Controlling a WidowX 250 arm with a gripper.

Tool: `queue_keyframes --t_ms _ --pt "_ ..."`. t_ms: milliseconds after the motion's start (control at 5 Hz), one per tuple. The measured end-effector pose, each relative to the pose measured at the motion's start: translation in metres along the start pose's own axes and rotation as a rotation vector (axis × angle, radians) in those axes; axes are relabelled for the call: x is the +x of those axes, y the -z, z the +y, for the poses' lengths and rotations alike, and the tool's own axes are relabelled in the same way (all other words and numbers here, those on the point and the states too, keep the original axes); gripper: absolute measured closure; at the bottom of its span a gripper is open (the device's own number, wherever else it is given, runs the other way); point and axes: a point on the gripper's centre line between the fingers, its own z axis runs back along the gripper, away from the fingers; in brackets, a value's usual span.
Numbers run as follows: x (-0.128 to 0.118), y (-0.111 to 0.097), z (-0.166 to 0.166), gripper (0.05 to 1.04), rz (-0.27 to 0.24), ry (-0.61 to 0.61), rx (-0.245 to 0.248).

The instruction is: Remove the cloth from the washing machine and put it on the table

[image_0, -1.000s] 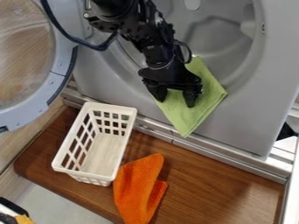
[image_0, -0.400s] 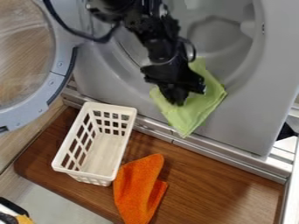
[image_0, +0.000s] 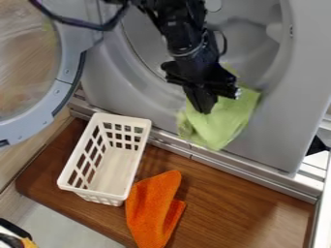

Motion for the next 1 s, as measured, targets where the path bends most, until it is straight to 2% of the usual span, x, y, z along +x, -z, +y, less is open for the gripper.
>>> queue_keyframes --t_ms 200,400,600,800,1000 --pt "-0.025 -0.013 -0.019 1.033 0.051 0.041 -0.056" --pt "-0.050 -0.010 -0.029 1.033 0.106 0.081 -0.082" --pt "-0.074 -0.002 -0.030 1.033 0.167 0.109 -0.083" --pt "-0.089 0.009 -0.025 1.012 0.224 0.120 -0.059" --pt "-0.095 0.016 -0.024 0.865 0.259 0.115 -0.061"
